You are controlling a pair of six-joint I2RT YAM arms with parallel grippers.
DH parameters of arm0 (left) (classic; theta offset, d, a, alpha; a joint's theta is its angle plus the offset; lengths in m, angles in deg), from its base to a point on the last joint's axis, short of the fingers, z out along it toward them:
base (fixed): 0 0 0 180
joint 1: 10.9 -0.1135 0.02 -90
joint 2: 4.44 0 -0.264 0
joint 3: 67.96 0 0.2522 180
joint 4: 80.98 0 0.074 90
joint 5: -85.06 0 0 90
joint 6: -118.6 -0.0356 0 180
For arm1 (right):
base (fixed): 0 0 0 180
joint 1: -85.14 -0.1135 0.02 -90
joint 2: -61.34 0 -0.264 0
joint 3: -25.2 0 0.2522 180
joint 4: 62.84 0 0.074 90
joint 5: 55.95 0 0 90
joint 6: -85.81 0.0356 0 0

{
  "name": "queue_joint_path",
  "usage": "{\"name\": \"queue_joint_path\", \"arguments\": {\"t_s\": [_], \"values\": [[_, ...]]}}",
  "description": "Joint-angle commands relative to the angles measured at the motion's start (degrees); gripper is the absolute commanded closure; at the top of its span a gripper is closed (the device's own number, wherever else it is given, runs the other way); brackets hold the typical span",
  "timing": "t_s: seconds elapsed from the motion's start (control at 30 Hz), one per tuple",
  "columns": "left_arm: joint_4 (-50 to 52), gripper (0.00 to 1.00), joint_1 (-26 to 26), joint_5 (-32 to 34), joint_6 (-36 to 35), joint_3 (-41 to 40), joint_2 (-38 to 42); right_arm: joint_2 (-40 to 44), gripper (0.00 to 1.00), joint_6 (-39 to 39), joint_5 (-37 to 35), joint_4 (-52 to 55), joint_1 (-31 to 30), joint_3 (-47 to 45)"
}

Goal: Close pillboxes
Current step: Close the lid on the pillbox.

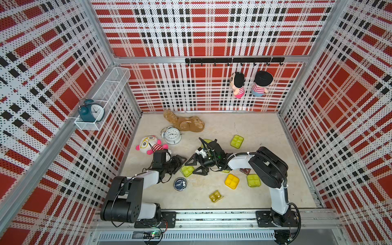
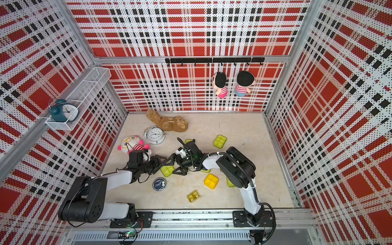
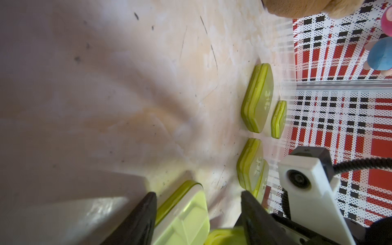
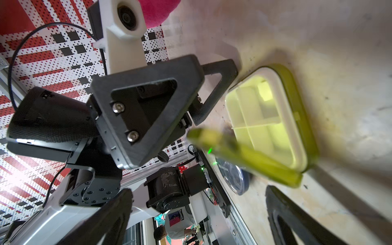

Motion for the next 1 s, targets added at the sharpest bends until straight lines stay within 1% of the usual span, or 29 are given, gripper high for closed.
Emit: {"name": "queue_joint_path", "arguments": {"t_s": [0.0, 0.17, 0.3, 0.4, 0.5, 0.7, 0.8, 0.97], "values": [[2.37, 0.34, -2.08, -0.3, -0.98, 1.32, 1.89, -0.34, 0.0, -0.95, 0.45, 1.21, 0.44, 1.63], [7.16, 0.34, -5.23, -0.97, -3.98, 4.51, 3.11, 0.23, 0.0, -1.75, 0.37, 1.46, 0.89, 2.27], [8.66, 0.34, -5.73, -2.29, -4.06, 6.46, 4.18, 2.54, 0.0, -4.08, -0.7, 3.0, 1.76, 1.38], [8.43, 0.35, -4.35, -3.28, -2.35, 7.07, 5.16, 4.93, 0.0, -5.02, -1.84, 3.09, 2.94, -1.0], [8.29, 0.35, -1.59, -3.5, -0.88, 7.22, 5.47, 7.8, 0.0, -6.68, -2.99, 3.98, 4.33, -3.66], [7.15, 0.35, 3.35, -1.72, 1.61, 5.82, 6.06, 13.68, 0.0, -14.26, -5.45, 14.12, 6.39, -5.91], [5.93, 0.35, 4.59, -1.5, 2.15, 5.13, 5.25, 16.46, 0.0, -17.04, -6.72, 18.54, 6.77, -7.11], [5.33, 0.35, 5.35, -1.4, 1.56, 4.72, 3.11, 20.94, 0.0, -18.23, -8.56, 21.81, 7.05, -10.58]]}}
